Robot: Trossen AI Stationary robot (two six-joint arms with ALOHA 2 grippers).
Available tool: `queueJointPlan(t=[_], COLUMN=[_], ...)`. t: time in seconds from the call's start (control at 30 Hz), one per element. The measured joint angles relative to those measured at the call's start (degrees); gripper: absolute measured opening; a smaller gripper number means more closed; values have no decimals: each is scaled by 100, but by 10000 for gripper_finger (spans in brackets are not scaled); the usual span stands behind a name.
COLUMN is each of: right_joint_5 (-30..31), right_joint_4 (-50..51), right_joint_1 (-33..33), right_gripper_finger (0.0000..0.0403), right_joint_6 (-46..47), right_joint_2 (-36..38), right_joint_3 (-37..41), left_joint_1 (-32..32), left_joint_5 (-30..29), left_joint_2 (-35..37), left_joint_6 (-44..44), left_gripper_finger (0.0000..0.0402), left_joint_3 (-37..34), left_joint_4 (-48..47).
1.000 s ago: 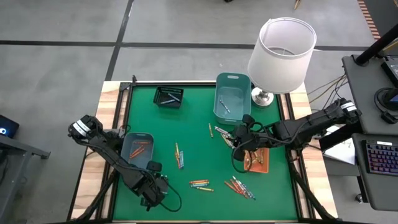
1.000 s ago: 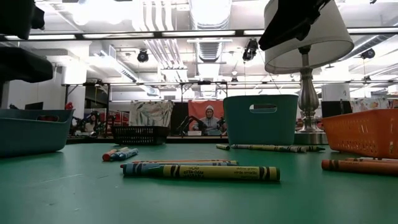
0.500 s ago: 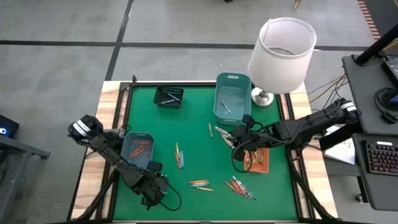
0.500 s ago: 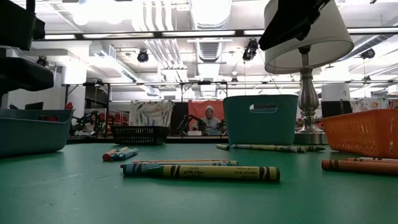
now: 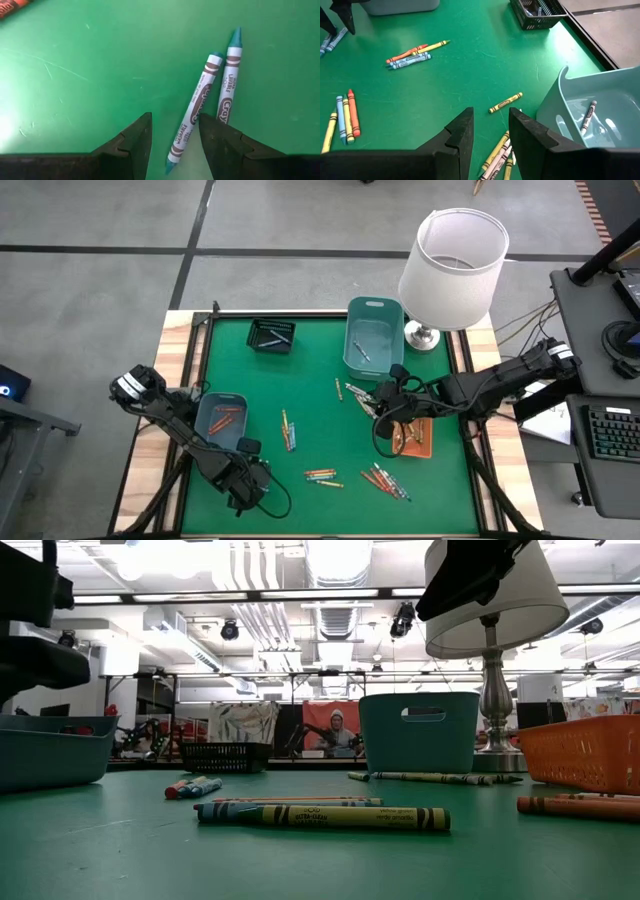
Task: Sort crayons
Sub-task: Put the blue crayon into the black bin
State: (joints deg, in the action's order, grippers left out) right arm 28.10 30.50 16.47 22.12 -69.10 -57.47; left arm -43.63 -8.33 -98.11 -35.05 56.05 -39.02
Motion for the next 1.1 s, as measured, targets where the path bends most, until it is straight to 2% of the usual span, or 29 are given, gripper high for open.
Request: queueJointPlan(t=[0.5, 0.63, 0.93, 1.1], right_joint_5=[0, 2, 0, 0], right_joint_4=[0, 0, 0, 3], right_joint_1=[0, 0, 0, 0], right_gripper_finger=[111, 111, 111, 111], right_joint_6=[-1, -3, -5, -24], right_joint_2=[0, -2, 0, -2], right_joint_3=[0, 2, 2, 2], left_joint_1=[53, 53, 56, 67], left_joint_5=[-156, -145, -164, -405], left_joint_2=[-137, -140, -143, -170], left_joint_6=[-82, -59, -59, -34], left_gripper_finger=[137, 110, 14, 6], left_joint_3=[-122, -122, -117, 60], left_joint_4=[396, 421, 444, 315])
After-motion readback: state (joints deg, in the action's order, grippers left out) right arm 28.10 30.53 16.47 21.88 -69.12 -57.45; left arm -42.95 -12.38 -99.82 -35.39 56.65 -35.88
